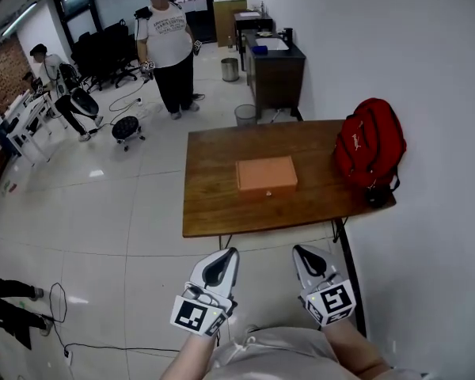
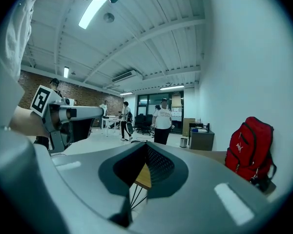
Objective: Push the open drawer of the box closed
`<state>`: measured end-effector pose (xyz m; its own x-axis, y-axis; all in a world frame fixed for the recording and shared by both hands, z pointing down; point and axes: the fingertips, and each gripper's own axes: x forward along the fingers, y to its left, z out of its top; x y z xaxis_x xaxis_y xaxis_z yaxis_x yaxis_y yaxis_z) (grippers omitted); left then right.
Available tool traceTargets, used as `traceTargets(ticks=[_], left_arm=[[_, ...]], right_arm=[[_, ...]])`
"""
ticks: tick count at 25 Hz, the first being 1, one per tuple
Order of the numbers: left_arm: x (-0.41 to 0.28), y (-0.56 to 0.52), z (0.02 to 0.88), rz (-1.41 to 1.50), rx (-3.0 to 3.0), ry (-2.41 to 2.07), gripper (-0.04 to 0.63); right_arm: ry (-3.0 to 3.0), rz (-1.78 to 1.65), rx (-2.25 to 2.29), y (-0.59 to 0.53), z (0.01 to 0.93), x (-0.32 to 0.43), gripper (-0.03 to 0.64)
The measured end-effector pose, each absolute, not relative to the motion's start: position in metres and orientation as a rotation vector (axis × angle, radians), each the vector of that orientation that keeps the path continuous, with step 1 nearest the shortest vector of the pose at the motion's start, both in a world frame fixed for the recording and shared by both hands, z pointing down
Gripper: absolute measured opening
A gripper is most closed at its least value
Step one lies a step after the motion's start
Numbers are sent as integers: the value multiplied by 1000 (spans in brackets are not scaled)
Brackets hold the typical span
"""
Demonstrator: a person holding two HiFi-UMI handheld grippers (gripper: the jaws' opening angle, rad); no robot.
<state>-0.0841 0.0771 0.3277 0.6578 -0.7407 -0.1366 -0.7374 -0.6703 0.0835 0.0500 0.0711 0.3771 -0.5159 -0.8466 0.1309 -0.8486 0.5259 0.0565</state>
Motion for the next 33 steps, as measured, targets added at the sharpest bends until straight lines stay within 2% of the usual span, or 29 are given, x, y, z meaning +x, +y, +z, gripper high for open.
traceTargets(ticks=[14, 33], left_arm=[[-54, 83, 336, -165, 2847, -1244, 6], [-35, 93, 339, -194, 2872, -1229, 6]], right_arm=[[-2655, -11, 1391, 79, 373, 60, 6], [-2665, -16, 1357, 89, 380, 67, 5]])
